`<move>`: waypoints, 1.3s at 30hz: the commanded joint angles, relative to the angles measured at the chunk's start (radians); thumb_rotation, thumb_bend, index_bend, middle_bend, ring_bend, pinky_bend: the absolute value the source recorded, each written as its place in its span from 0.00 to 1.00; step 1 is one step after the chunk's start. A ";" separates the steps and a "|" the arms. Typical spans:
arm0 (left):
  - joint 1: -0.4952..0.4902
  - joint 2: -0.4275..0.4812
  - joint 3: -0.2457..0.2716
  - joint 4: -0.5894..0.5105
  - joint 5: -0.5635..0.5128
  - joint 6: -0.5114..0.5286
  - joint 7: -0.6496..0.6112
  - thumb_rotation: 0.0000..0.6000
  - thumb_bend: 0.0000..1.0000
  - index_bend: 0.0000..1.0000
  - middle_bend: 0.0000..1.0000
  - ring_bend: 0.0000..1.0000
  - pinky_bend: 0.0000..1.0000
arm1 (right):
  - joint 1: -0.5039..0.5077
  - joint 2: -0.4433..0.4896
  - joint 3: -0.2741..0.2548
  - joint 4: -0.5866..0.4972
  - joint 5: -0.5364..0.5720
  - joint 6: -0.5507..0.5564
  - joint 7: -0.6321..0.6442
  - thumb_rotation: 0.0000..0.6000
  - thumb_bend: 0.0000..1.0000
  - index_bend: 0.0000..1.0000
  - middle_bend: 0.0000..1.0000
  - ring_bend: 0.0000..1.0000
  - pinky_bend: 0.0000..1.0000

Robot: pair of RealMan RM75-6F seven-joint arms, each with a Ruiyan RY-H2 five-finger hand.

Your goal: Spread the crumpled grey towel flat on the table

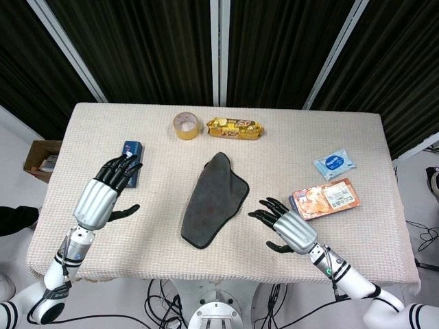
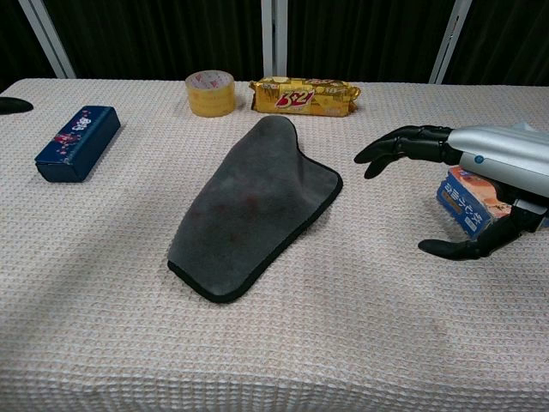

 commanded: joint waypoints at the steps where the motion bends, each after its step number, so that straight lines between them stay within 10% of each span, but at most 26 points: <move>1: -0.003 -0.001 0.002 0.003 -0.005 -0.004 0.000 1.00 0.00 0.12 0.07 0.08 0.17 | 0.006 -0.005 -0.003 0.004 0.004 -0.003 0.005 1.00 0.22 0.15 0.19 0.00 0.00; 17: 0.022 0.026 0.032 -0.026 0.000 0.040 0.019 1.00 0.00 0.12 0.07 0.08 0.17 | 0.103 -0.175 0.014 0.017 0.004 -0.097 -0.068 1.00 0.19 0.24 0.21 0.00 0.00; 39: 0.089 0.033 0.066 0.056 -0.016 0.118 -0.091 1.00 0.00 0.12 0.07 0.08 0.17 | 0.160 -0.574 0.067 0.323 0.105 -0.120 -0.263 1.00 0.19 0.44 0.20 0.00 0.00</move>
